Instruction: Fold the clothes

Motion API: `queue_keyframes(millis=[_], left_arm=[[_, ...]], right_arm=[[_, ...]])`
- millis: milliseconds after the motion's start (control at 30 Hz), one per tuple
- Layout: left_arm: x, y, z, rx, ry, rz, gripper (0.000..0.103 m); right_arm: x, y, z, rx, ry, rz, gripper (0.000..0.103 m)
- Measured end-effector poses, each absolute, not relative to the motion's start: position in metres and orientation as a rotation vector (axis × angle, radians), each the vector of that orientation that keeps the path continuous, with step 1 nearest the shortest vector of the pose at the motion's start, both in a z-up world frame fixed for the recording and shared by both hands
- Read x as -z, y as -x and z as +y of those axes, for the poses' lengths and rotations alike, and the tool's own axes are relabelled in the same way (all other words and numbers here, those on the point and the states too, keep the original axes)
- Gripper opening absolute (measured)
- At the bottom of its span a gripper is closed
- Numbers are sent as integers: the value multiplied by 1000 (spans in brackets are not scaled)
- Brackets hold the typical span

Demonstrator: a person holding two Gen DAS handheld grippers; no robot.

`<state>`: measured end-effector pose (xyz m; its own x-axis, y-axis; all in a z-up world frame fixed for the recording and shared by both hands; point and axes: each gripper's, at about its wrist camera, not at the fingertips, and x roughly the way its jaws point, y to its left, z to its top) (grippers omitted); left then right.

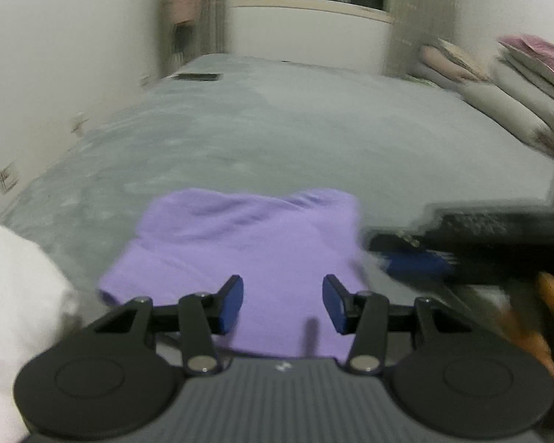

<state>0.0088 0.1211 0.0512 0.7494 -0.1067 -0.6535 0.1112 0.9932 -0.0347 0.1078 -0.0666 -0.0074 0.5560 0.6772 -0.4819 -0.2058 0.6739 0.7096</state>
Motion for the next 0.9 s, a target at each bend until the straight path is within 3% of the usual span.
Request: queue_keyframes(millis=[200,367,467,500,533,600,767,900], left_arm=[[-28,6,65,226,-202,692,45],[-10,-3,61,187,-240,703,44],[-5,2,57,178,-274,685,35],[-4,3,56,167,-291,680,25],[-4,2,55,153,-301,678,15],[-6,-1,60,149,-285,685,12],[-13,0,63,145,-268,687,9],[-22,8,61,159,-259,676,8]], right_arm=[[13,-139,-58,-616,-629,863,42],[20,-161,-54,-653,-627,875,41],[22,-169,-48,-683,-583,862,41],[24,-171,-46,-691,-580,857,40],[25,-172,-45,-695,-584,853,38],[27,-173,-45,-693,-584,849,28],[27,-173,-43,-689,-578,844,16],[20,-167,-44,-687,-561,816,13]])
